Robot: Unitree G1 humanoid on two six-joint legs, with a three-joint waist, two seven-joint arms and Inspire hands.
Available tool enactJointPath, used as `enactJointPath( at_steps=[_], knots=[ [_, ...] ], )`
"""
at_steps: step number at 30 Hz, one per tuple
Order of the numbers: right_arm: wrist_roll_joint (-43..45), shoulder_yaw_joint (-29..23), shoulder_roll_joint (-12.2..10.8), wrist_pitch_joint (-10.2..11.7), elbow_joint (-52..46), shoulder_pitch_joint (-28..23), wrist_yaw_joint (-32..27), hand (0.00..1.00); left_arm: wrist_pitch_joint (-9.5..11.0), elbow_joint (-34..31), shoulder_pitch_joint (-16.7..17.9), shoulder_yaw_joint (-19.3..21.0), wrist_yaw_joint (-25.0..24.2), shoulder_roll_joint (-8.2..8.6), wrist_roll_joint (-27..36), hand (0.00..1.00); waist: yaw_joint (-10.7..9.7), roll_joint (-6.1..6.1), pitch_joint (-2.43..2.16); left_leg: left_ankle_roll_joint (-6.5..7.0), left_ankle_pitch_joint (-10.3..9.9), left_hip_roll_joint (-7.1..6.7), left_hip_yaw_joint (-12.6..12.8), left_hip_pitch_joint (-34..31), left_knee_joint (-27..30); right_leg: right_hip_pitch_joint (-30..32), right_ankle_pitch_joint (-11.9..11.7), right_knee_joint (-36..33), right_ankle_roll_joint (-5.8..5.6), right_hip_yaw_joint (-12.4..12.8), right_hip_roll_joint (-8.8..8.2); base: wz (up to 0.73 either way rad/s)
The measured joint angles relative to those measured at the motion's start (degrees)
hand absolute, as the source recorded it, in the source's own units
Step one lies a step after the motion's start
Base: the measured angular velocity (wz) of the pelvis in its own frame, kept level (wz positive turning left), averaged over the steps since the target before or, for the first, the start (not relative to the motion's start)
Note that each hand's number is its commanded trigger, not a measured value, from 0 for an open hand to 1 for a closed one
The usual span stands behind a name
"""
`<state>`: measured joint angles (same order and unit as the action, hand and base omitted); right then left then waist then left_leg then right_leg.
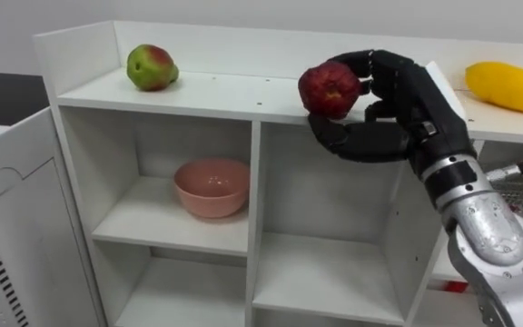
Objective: Arrange fruit in the closet
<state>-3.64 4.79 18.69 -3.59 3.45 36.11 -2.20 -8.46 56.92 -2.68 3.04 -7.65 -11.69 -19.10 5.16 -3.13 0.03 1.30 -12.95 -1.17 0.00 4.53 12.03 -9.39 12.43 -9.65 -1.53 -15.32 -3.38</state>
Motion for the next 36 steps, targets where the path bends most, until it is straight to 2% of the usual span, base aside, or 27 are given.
enactJointPath(
  at_steps=[2, 3, 5, 8, 10, 14, 15, 18, 23, 27, 32, 34, 36],
  knots=[
    [0.1, 0.9, 0.0, -0.5, -1.1, -0.2, 0.7, 1.00, 0.0, 0.0, 0.0, 0.0, 0.0, -0.01, 1.7, 0.00, 0.0, 0.12, 0.08, 0.00, 0.0, 0.00, 0.4, -0.1, 0.2, 0.1, 0.0, 0.0, 0.00, 1.1, 0.01, -0.09],
    [0.1, 1.7, -0.2, -1.3, -2.3, -0.5, 1.8, 1.00, 0.0, 0.1, 0.0, 0.0, 0.0, -0.01, 2.3, 0.00, 0.0, 0.21, 0.14, 0.00, 0.0, 0.00, 0.7, -0.2, 0.2, 0.3, 0.0, 0.0, 0.00, 1.1, 0.00, -0.11],
    [0.1, 3.5, -0.3, -1.5, -2.8, -0.7, 3.3, 1.00, 0.1, 0.6, 0.0, -0.1, 0.0, -0.01, 3.0, 0.00, -0.2, 0.40, 0.21, 0.00, 0.0, 0.14, 0.9, -0.3, 0.6, 0.3, 0.0, 0.0, 0.00, 1.2, 0.00, -0.04],
    [0.0, 4.3, -0.3, -1.6, -6.5, -4.3, 5.6, 1.00, 0.2, 0.6, 0.1, -1.2, 0.0, 0.01, 3.9, 0.00, -0.1, 0.71, 0.24, 0.00, 0.0, 0.43, 1.2, -1.0, 1.1, 0.7, 0.0, 0.0, 0.05, 1.1, -0.03, 0.03],
    [0.0, 5.0, -0.4, -1.6, -8.1, -6.3, 6.9, 1.00, 0.2, 0.6, 0.4, -1.3, 0.0, 0.31, 3.8, 0.00, 0.0, 1.33, 0.02, 0.01, 0.0, 0.41, 1.3, -1.6, 1.3, 1.3, -0.1, -0.2, 0.10, 1.1, -0.10, -0.03],
    [0.2, 5.3, -1.0, -2.2, -11.5, -8.7, 9.1, 1.00, 0.3, 0.6, 0.7, -1.2, 0.0, 0.80, 3.7, 0.00, 0.1, 3.19, -0.11, 0.25, 0.2, 0.43, 1.7, -2.1, 1.5, 1.9, -0.4, -0.4, 0.20, 1.4, -0.19, -0.05],
    [0.2, 5.3, -1.5, -2.2, -12.2, -9.1, 9.4, 1.00, 0.3, 0.6, 0.8, -1.2, -0.1, 0.84, 3.8, 0.00, 0.1, 3.48, -0.28, 0.27, 0.2, 0.43, 1.8, -2.0, 1.4, 1.8, -0.4, -0.5, 0.20, 1.5, -0.20, 0.00],
    [0.2, 5.5, -3.2, -2.2, -13.6, -11.7, 9.4, 1.00, 0.4, 0.5, 0.9, -1.2, -0.1, 1.07, 3.8, 0.00, 0.1, 3.52, -0.43, 0.24, 0.2, 0.47, 2.2, -1.1, 1.1, 1.4, -0.4, -0.5, 0.20, 2.6, -0.07, -0.06],
    [-0.7, 7.8, -4.0, -2.1, -13.2, -17.3, 10.5, 1.00, 1.7, 1.8, 1.3, -1.6, 0.6, 1.40, 3.8, 0.00, 0.0, 3.52, -0.41, 0.28, 0.3, 0.49, 2.2, -1.3, 0.4, 1.4, -0.6, -0.5, 0.20, 2.7, 0.02, -0.04],
    [-5.0, 7.8, -4.8, -2.1, -6.9, -18.2, 11.0, 1.00, 2.1, 4.3, 1.2, -2.9, 1.8, 1.42, 4.0, 0.00, 0.0, 3.32, -0.32, 0.39, 0.6, 0.54, 2.4, -2.5, 0.4, 3.3, -0.6, -1.3, 0.22, 2.7, -0.14, -0.01],
    [-10.5, 8.6, -5.6, -2.0, 8.6, -18.3, 9.6, 1.00, 2.7, 6.1, 0.6, -6.1, 2.5, 1.51, 6.5, 0.00, -0.1, 2.23, 0.20, 0.57, 1.2, 0.46, 2.4, -7.1, 2.5, 7.9, -0.7, -2.9, 0.38, 2.4, -0.65, 0.05],
    [-11.9, 8.5, -5.9, -2.0, 14.0, -18.2, 8.7, 1.00, 3.5, 7.9, -0.3, -6.9, 3.3, 1.42, 8.5, 0.00, 0.2, 2.45, 0.33, 0.61, 1.3, 0.43, 2.3, -8.8, 3.3, 9.4, -0.7, -3.8, 0.37, 2.3, -0.88, 0.03],
    [-14.6, 7.9, -6.8, -1.7, 20.5, -17.3, 8.3, 1.00, 3.8, 9.4, -1.2, -7.7, 3.9, 1.49, 11.9, 0.00, 0.0, 3.06, 0.68, 0.85, 1.4, 0.43, 2.3, -11.6, 4.6, 12.2, -0.7, -5.2, 0.37, 1.9, -1.54, 0.00]
  ],
)
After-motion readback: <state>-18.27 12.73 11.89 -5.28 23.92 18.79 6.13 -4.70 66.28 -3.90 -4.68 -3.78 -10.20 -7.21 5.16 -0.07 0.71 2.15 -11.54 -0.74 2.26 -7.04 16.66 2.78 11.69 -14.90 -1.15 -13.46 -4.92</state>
